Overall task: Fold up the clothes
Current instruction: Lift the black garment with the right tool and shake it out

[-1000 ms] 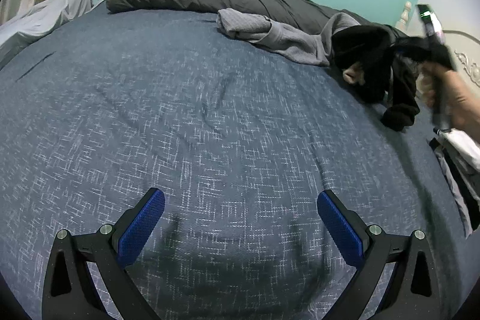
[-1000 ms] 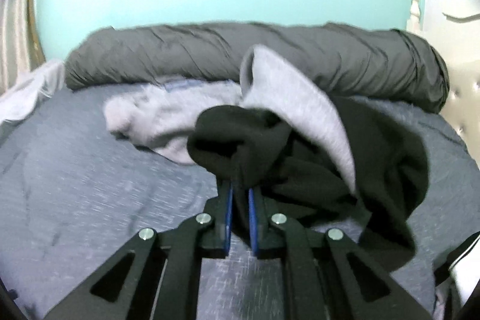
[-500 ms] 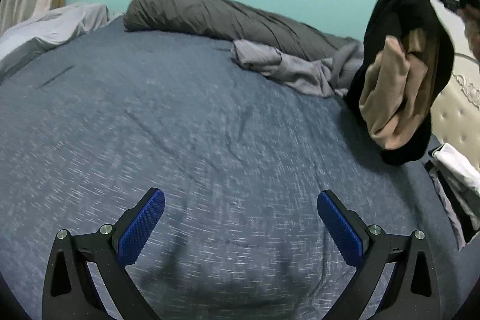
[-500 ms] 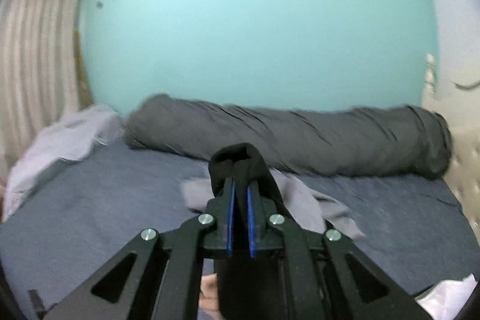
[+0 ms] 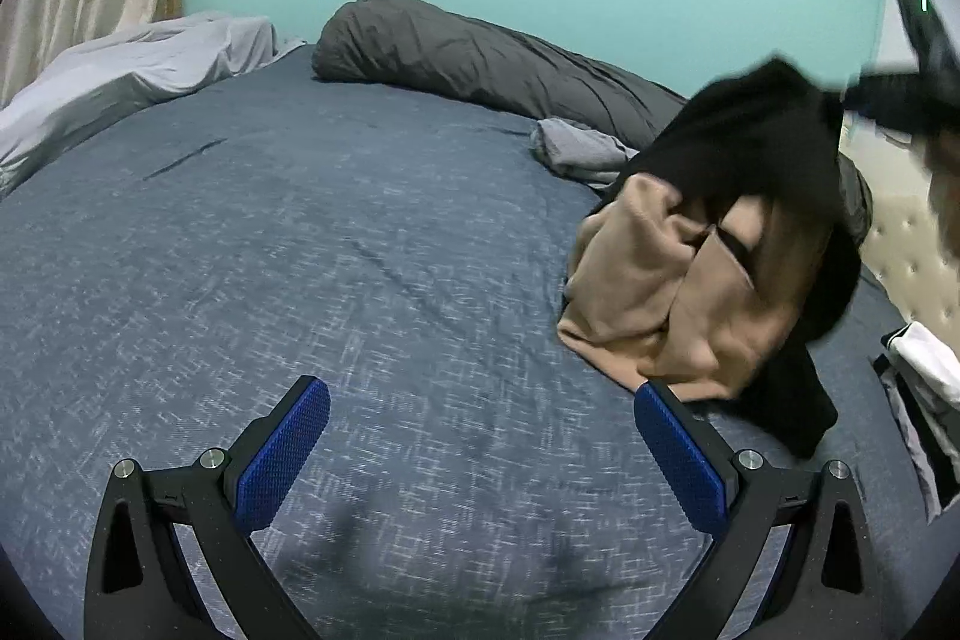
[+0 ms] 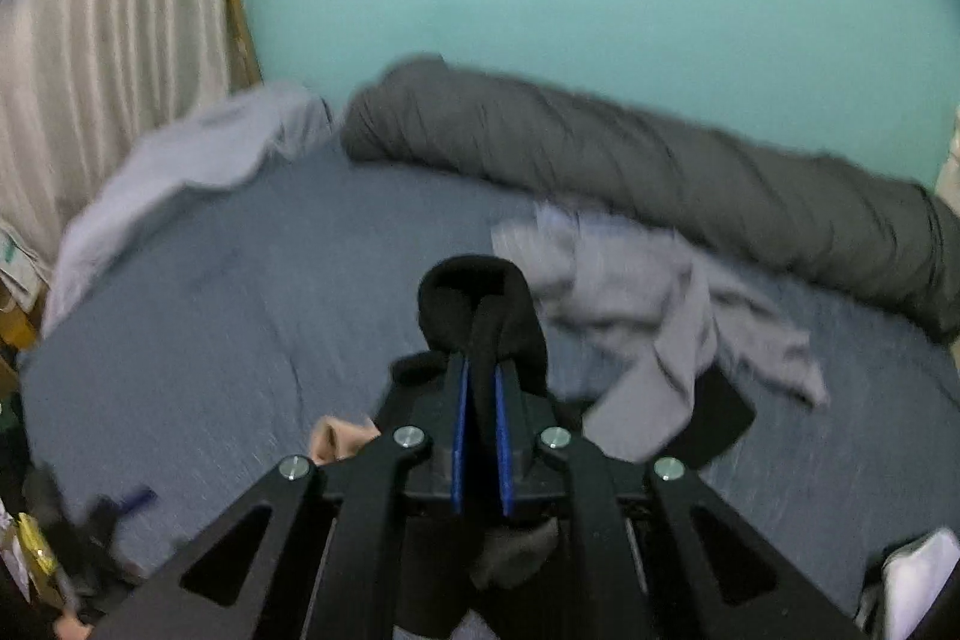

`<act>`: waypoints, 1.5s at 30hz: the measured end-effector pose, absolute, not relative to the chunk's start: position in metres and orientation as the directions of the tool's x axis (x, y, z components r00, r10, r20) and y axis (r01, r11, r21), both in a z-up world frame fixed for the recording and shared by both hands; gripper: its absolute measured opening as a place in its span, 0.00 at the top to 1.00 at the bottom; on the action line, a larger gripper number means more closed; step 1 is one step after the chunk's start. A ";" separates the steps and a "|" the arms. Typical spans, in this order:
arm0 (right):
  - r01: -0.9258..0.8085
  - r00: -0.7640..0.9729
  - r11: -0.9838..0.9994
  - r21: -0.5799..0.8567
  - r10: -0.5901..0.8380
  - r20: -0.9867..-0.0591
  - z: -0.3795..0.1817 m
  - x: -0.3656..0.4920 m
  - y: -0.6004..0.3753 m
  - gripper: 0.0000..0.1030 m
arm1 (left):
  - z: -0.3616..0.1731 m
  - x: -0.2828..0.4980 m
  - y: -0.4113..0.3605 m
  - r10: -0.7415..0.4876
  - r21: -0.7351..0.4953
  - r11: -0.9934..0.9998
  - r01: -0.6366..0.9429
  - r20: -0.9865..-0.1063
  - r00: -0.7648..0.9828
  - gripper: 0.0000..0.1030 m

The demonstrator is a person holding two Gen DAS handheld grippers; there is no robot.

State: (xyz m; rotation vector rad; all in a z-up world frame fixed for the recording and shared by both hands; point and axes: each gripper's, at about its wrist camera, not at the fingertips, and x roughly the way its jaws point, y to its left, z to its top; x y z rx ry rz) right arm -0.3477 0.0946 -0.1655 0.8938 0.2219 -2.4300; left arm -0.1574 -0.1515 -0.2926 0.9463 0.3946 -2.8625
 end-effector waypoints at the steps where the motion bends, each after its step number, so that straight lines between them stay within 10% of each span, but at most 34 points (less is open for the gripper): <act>1: 0.517 -0.638 -0.855 0.037 -0.414 -0.649 -0.180 -0.349 0.099 0.92 | -0.293 -0.157 -0.153 -0.016 -0.211 -0.961 0.177 -0.599 -0.801 0.00; 13: 0.211 -0.541 -0.977 -0.028 -0.093 -0.836 -0.296 -0.357 0.205 0.90 | -0.304 -0.167 -0.143 0.007 -0.201 -0.968 0.151 -0.621 -0.783 0.00; 19: 0.095 -0.614 -0.995 0.035 -0.087 -0.785 -0.293 -0.322 0.254 0.63 | -0.307 -0.174 -0.136 0.011 -0.197 -0.969 0.146 -0.631 -0.776 0.00; 32: 0.391 -0.563 -0.920 0.001 -0.240 -0.791 -0.327 -0.262 0.176 0.41 | -0.309 -0.178 -0.135 0.004 -0.186 -0.971 0.148 -0.637 -0.771 0.00; 38: 0.349 -0.562 -0.937 0.019 -0.225 -0.796 -0.337 -0.267 0.180 0.96 | -0.306 -0.175 -0.142 -0.003 -0.181 -0.972 0.151 -0.632 -0.775 0.00; 45: 0.355 -0.619 -0.933 0.064 -0.285 -0.731 -0.264 -0.252 0.192 0.98 | -0.291 -0.164 -0.144 -0.027 -0.158 -0.974 0.160 -0.626 -0.779 0.00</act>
